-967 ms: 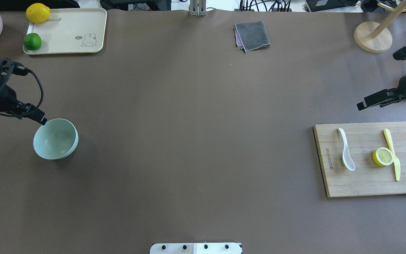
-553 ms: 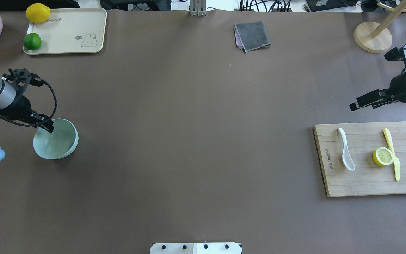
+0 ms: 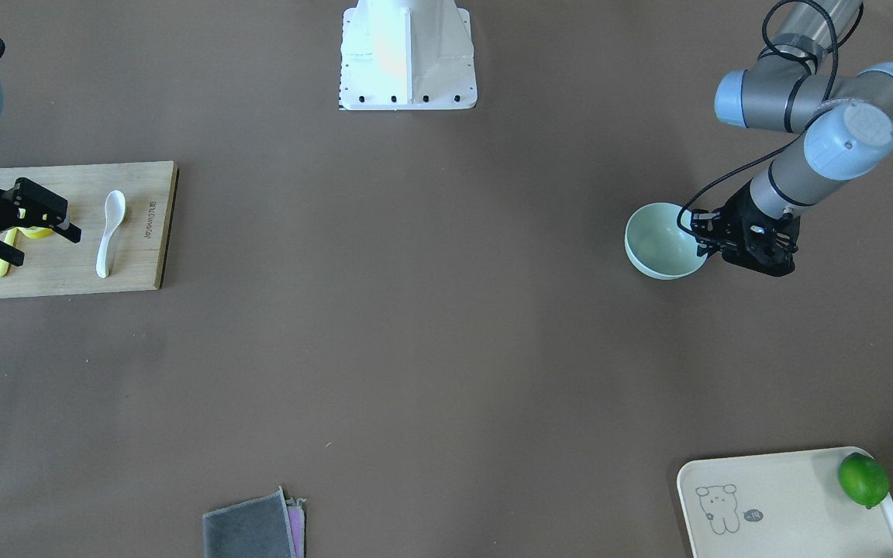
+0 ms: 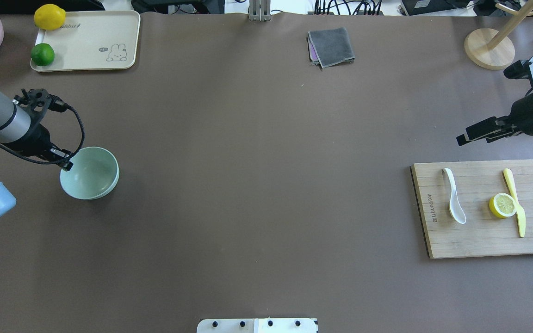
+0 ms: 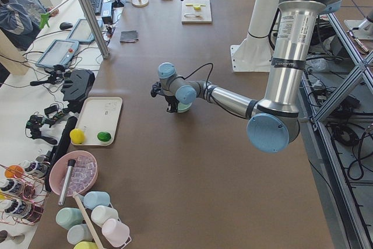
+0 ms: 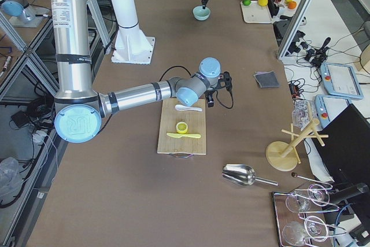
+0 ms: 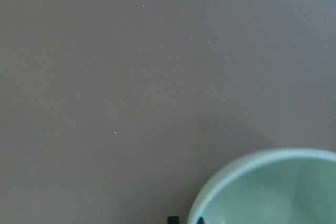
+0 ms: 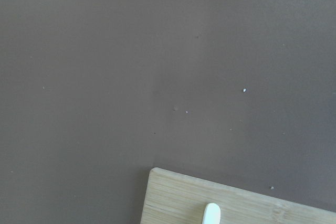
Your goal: Place spoon in bowl
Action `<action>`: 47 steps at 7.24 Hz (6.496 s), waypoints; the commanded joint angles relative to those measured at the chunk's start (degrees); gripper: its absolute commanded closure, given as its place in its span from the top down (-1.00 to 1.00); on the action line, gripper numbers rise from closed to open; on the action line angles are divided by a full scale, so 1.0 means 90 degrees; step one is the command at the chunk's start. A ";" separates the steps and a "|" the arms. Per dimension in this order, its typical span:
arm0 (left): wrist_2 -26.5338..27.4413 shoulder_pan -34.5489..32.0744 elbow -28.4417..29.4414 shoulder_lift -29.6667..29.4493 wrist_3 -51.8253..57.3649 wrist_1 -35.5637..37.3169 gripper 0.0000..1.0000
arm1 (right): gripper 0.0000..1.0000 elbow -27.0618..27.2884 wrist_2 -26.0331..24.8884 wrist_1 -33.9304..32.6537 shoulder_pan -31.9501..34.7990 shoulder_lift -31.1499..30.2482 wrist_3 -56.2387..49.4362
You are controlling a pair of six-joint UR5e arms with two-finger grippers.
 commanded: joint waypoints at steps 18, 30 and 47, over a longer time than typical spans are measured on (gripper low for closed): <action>0.1005 0.1932 0.0805 -0.3165 -0.4396 0.0606 0.79 | -1.00 -0.0217 -0.1321 -0.0034 -0.1487 -0.0281 0.1261; -0.0157 -0.0255 -0.0690 0.0369 0.0076 0.0576 0.94 | -1.00 -0.0214 -0.3827 -0.2896 -0.3721 0.4384 0.5678; -0.0216 -0.2555 -0.0719 0.0897 0.3220 0.2121 0.94 | 1.00 0.0615 -0.1090 -0.2886 -0.0194 0.0962 0.0111</action>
